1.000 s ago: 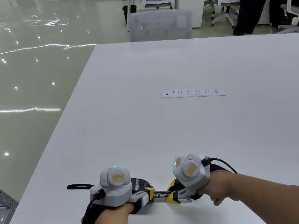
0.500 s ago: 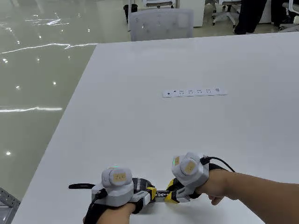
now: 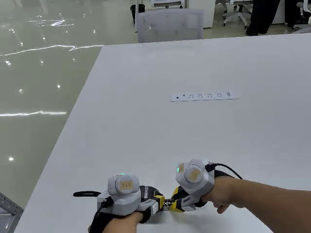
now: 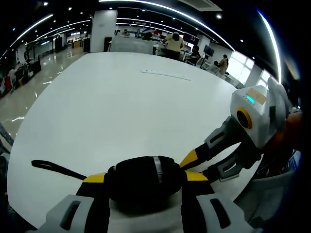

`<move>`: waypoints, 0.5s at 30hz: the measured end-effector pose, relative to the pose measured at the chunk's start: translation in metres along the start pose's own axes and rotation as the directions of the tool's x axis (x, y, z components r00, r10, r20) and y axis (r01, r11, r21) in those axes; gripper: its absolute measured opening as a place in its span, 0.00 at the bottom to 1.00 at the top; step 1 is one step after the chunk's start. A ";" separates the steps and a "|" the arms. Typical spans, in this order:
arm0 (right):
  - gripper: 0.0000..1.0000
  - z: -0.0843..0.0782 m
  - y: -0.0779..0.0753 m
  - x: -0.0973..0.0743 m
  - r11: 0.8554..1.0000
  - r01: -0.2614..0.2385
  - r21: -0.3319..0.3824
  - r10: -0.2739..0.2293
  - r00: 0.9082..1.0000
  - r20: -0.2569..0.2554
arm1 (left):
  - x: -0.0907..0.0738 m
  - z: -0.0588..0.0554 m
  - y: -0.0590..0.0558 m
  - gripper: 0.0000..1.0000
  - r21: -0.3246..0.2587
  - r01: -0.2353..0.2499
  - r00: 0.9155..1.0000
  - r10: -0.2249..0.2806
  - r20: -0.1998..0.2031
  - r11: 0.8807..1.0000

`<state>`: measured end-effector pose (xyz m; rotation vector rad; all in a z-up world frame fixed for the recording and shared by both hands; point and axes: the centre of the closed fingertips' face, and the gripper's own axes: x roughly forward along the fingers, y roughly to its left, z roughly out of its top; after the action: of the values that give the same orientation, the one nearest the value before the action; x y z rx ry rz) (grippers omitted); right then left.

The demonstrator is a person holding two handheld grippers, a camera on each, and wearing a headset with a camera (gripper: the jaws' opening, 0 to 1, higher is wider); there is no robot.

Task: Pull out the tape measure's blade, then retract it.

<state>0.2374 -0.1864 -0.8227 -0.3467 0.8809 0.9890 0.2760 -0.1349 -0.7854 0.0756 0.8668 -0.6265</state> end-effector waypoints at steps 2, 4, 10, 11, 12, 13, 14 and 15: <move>0.13 0.001 0.001 0.001 1.000 -0.003 -0.007 0.003 1.000 0.000 | 0.000 0.000 0.000 0.55 -0.001 0.001 1.000 -0.001 0.000 1.000; 0.13 0.003 0.001 0.003 1.000 -0.004 -0.006 0.004 1.000 -0.001 | 0.000 0.000 0.000 0.55 -0.001 0.002 1.000 -0.002 -0.001 1.000; 0.13 0.010 0.004 0.008 1.000 -0.008 -0.022 0.008 1.000 0.002 | 0.000 0.000 0.001 0.55 -0.003 0.005 1.000 -0.005 -0.004 1.000; 0.14 0.011 0.004 0.009 1.000 -0.009 -0.025 0.009 1.000 0.001 | 0.001 0.000 0.001 0.55 -0.003 0.005 1.000 -0.005 -0.004 1.000; 0.14 0.013 0.004 0.010 1.000 -0.008 -0.025 0.009 1.000 0.002 | 0.001 0.000 0.001 0.55 -0.003 0.005 1.000 -0.005 -0.004 1.000; 0.14 0.012 0.005 0.009 1.000 -0.010 -0.028 0.010 1.000 -0.002 | 0.001 0.000 0.001 0.55 0.003 0.006 1.000 -0.006 -0.004 1.000; 0.14 0.012 0.004 0.009 1.000 -0.009 -0.025 0.009 1.000 -0.003 | 0.001 0.000 0.001 0.55 -0.001 0.005 1.000 -0.005 -0.003 1.000; 0.14 0.011 0.004 0.008 1.000 -0.008 -0.023 0.008 1.000 -0.002 | 0.001 0.000 0.001 0.55 -0.001 0.005 1.000 -0.005 -0.002 1.000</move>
<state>0.2416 -0.1724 -0.8216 -0.3642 0.8736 1.0068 0.2774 -0.1344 -0.7860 0.0736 0.8692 -0.6310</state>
